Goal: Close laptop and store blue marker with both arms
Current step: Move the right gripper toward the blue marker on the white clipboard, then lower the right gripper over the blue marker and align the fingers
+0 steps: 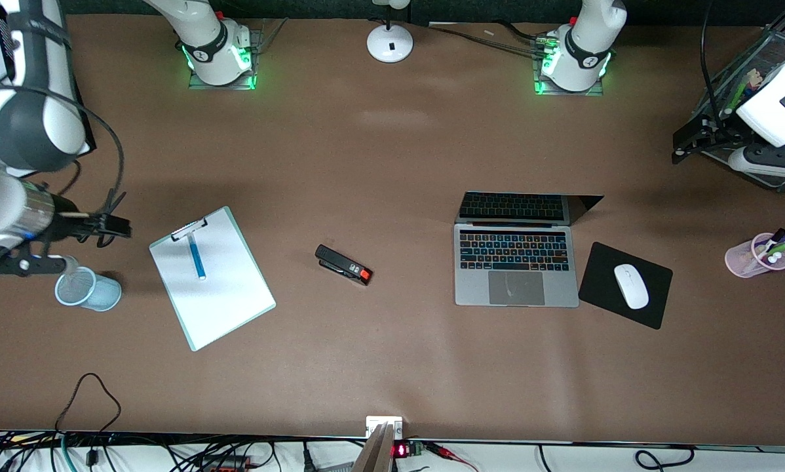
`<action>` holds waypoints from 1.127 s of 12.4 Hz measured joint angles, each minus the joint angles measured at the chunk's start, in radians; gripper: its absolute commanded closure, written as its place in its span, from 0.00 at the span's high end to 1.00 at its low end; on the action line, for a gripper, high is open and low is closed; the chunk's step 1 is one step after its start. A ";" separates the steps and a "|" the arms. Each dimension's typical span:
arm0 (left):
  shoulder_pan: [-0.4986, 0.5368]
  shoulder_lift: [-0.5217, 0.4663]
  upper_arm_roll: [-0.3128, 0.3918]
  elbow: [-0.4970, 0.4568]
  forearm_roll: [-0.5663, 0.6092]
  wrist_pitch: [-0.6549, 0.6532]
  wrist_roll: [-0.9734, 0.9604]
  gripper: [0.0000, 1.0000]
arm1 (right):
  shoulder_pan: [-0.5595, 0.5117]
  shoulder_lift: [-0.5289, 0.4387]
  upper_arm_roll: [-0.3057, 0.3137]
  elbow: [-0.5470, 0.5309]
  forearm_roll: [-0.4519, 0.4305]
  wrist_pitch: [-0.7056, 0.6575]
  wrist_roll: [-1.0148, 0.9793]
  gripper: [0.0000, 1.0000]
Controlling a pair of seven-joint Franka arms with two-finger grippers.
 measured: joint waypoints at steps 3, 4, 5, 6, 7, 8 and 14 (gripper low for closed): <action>0.000 0.000 0.000 0.000 0.000 0.000 0.000 1.00 | 0.005 0.058 0.002 0.001 0.018 0.026 -0.001 1.00; 0.000 0.000 0.000 0.000 0.000 0.000 0.000 1.00 | 0.012 0.072 0.003 0.001 0.018 0.033 -0.002 1.00; 0.000 0.000 0.000 0.000 0.000 0.000 0.000 1.00 | 0.025 0.086 0.004 0.001 0.019 0.038 -0.002 1.00; 0.000 0.000 0.000 0.000 0.000 0.000 0.000 1.00 | 0.037 0.097 0.005 0.001 0.019 0.049 -0.002 1.00; 0.000 0.000 0.000 0.000 0.000 0.000 0.000 1.00 | 0.045 0.108 0.005 0.001 0.019 0.066 -0.002 1.00; 0.000 0.000 0.000 0.000 0.000 0.000 0.000 1.00 | 0.048 0.118 0.005 0.001 0.019 0.077 -0.002 1.00; 0.000 0.000 0.000 0.000 0.000 0.000 0.000 1.00 | 0.078 0.185 0.006 0.001 0.019 0.121 -0.012 1.00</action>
